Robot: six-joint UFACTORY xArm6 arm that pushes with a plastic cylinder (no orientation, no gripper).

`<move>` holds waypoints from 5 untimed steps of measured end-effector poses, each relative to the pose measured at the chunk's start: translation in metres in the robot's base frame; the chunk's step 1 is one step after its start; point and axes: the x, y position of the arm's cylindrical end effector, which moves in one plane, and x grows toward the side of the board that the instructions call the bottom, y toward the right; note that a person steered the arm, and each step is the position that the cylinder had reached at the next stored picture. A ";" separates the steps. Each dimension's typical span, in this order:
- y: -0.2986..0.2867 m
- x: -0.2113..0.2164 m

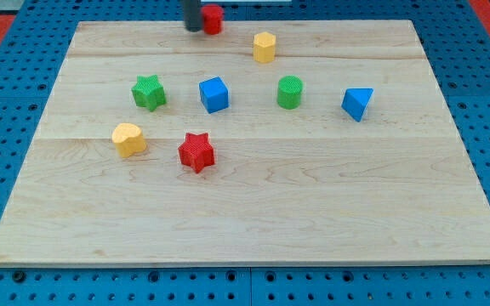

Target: Slide the yellow hexagon along with the green circle slightly down

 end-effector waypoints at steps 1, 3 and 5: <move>0.040 0.002; 0.111 0.020; 0.054 0.036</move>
